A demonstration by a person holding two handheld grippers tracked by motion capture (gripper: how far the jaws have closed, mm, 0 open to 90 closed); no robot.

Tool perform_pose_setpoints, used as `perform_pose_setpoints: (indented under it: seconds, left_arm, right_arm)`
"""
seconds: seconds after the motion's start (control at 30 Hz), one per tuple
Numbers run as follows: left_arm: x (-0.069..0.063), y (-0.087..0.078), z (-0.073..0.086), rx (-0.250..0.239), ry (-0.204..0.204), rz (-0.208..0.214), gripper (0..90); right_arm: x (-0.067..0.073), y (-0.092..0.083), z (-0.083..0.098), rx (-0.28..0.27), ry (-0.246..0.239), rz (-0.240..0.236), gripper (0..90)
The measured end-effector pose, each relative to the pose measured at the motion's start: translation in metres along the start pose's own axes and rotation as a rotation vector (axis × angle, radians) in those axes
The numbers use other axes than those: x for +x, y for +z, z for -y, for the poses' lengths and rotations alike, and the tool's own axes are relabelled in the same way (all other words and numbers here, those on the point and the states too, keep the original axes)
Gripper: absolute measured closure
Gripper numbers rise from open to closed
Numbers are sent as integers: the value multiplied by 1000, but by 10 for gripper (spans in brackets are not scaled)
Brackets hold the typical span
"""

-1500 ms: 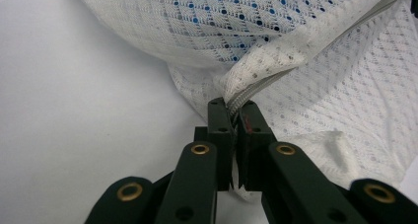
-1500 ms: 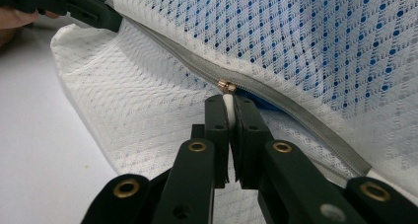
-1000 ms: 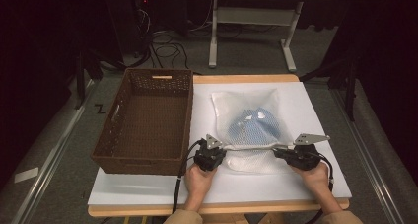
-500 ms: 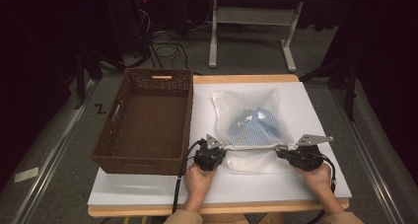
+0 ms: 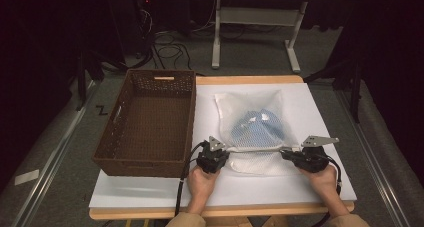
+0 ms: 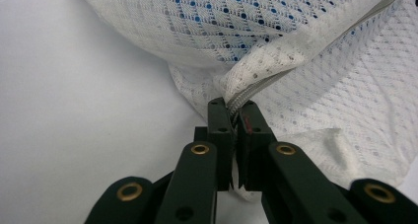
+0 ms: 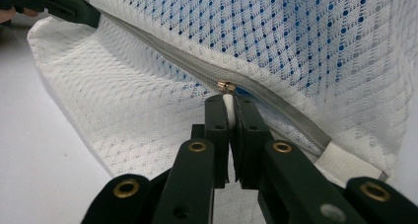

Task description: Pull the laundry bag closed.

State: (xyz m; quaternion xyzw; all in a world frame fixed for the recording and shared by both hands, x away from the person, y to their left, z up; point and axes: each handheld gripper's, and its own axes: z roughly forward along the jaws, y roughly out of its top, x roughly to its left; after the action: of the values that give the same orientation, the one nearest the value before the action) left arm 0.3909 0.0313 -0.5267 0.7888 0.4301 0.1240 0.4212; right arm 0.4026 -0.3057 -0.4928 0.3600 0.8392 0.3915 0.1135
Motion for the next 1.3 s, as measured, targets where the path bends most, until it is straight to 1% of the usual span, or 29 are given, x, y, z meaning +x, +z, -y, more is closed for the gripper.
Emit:
perform_pose_setpoints:
  seconds: [0.1, 0.5, 0.57, 0.6, 0.63, 0.7, 0.87, 1.07, 1.13, 1.3]
  left_arm:
    - [0, 0, 0, 0, 0, 3, 861]
    - [0, 0, 0, 1, 0, 5, 861]
    - [0, 0, 0, 1, 0, 6, 861]
    - [0, 0, 0, 2, 0, 5, 862]
    - [0, 0, 0, 1, -1, 6, 862]
    - [0, 0, 0, 2, 0, 5, 862]
    - [0, 0, 0, 1, -1, 5, 861]
    - [0, 0, 0, 1, 0, 5, 861]
    - [0, 0, 0, 2, 0, 5, 861]
    - [0, 0, 0, 1, 0, 4, 862]
  right_arm:
    - [0, 0, 0, 2, 7, -2, 871]
    - [-1, 0, -1, 2, 7, 0, 871]
    - [-1, -1, -1, 6, 7, 8, 871]
    - [-3, -1, 0, 5, 7, 1, 871]
    - [-4, -2, 0, 2, 12, 8, 871]
    - [-5, -4, 1, 2, 23, 7, 871]
    - [-8, -6, 3, -3, 24, 13, 871]
    - [-8, -5, 3, -1, 26, 21, 871]
    - [-8, -5, 3, 0, 21, 30, 871]
    - [-11, -7, 5, 0, 34, 34, 871]
